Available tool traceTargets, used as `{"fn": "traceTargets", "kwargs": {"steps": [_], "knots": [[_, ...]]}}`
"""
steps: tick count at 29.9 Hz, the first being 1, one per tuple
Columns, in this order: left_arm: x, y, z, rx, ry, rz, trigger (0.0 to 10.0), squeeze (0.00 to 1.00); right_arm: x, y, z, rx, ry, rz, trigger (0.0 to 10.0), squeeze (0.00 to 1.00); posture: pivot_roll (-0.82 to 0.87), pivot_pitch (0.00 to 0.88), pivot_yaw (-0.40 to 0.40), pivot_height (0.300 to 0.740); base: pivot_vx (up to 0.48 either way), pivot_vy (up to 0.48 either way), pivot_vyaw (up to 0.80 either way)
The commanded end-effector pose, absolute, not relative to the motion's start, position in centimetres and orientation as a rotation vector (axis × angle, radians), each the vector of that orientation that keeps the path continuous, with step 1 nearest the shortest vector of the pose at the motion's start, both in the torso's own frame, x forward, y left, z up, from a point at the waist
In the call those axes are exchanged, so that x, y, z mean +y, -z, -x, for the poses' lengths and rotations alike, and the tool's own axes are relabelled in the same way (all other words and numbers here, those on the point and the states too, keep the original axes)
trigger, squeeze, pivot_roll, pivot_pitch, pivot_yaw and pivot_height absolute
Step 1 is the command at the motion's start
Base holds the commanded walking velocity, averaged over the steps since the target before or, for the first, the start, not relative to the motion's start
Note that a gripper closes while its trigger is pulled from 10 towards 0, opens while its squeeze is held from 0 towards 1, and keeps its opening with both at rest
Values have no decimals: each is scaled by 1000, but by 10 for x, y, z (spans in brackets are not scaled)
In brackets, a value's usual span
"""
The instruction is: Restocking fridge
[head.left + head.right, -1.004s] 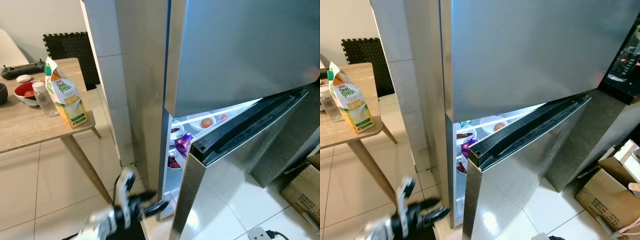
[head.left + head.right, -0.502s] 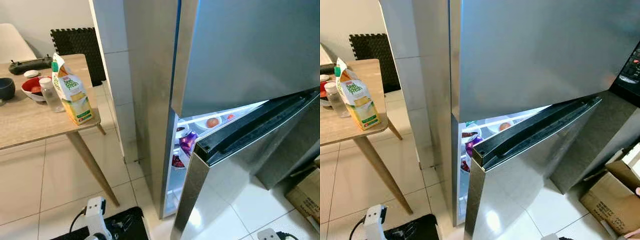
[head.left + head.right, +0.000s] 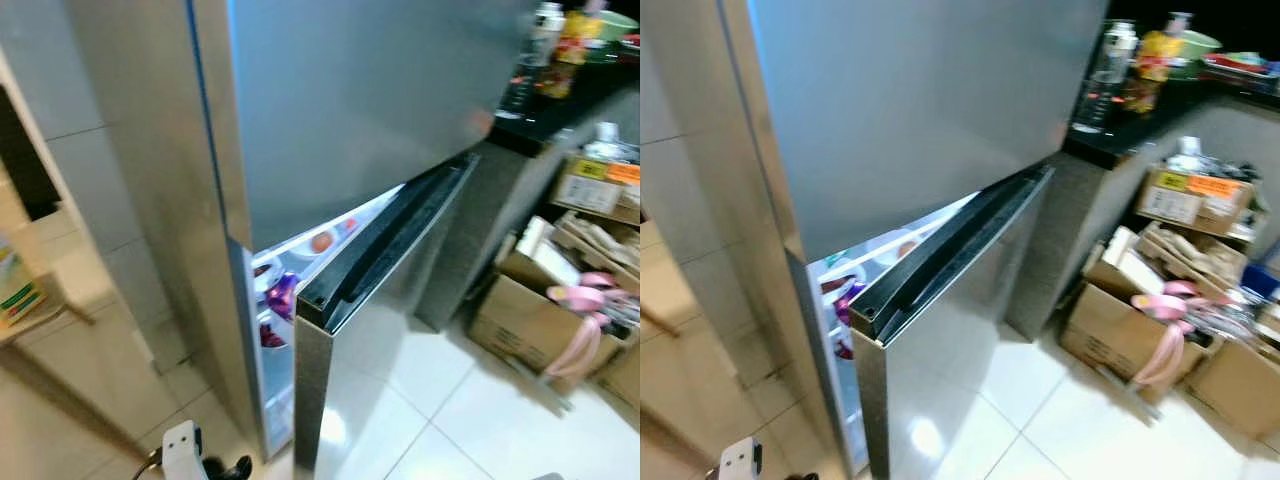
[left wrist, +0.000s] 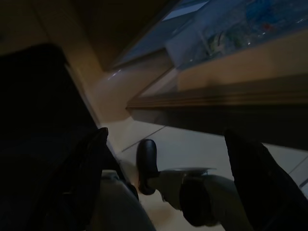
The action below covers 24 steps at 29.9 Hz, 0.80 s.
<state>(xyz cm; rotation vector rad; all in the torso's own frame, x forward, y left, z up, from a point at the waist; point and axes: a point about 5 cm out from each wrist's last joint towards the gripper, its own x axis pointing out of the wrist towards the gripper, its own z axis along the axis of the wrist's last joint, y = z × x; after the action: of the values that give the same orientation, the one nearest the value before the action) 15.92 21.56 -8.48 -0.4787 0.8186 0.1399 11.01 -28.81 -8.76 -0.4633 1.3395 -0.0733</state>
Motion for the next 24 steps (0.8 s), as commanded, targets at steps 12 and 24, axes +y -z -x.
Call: {"fn": "traceTargets", "kwargs": {"steps": [12,24], "knots": [[219,84,-161,822,-180,423,10000,0,-285,90,-107,1340,69,448,10000,0,-70,0,-52,740,0,0,-467],[218,71,-189,753,-113,345,10000,0,-283,91,-106,1345,48,452,10000,0,-70,0,-50,740,0,0,-572]]}}
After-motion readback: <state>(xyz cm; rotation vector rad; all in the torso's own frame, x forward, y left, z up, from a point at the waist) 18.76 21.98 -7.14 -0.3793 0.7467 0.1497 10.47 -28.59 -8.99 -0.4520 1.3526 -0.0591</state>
